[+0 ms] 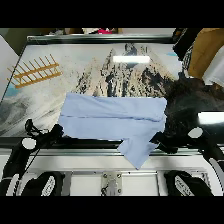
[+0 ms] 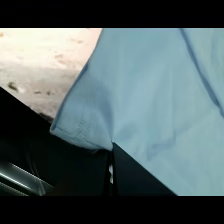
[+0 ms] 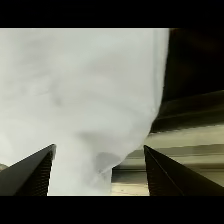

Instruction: Fold the clothes and pants, and hang the long-sleeved shirts on hangers.

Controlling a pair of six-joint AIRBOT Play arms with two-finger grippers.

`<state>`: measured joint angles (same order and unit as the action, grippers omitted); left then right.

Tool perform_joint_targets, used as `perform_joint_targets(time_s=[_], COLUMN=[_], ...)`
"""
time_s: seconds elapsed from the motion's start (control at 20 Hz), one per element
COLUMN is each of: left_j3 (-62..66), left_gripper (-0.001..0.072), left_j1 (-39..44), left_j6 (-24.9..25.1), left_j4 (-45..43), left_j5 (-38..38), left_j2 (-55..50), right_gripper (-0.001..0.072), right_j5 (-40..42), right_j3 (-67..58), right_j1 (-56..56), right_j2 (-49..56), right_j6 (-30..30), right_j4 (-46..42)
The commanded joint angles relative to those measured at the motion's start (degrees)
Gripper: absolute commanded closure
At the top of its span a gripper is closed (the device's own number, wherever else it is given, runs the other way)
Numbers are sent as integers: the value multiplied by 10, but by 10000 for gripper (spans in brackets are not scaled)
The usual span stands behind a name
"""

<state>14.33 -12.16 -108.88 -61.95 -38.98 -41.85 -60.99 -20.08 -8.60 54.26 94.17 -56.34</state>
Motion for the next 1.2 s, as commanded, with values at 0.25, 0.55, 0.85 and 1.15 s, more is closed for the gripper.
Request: perform_joint_targets(time_s=[0.25, 0.55, 0.85, 1.15], left_j3=[-14, 59, 156, 270], left_gripper=[702, 702, 702, 702], left_j1=[0, 0, 2, 2], left_j6=[0, 14, 81, 132], left_j4=[0, -91, -89, -74], left_j5=[-6, -156, -228, -236], left_j2=[24, 24, 23, -91], right_gripper=[494, 691, 693, 693], right_j5=[37, -113, -191, -185], right_j3=[13, -49, -172, -327], right_j1=[111, 108, 108, 108], right_j2=[26, -37, -54, 50], right_j6=[1, -12, -12, -12], right_j4=[14, -129, -207, -270])
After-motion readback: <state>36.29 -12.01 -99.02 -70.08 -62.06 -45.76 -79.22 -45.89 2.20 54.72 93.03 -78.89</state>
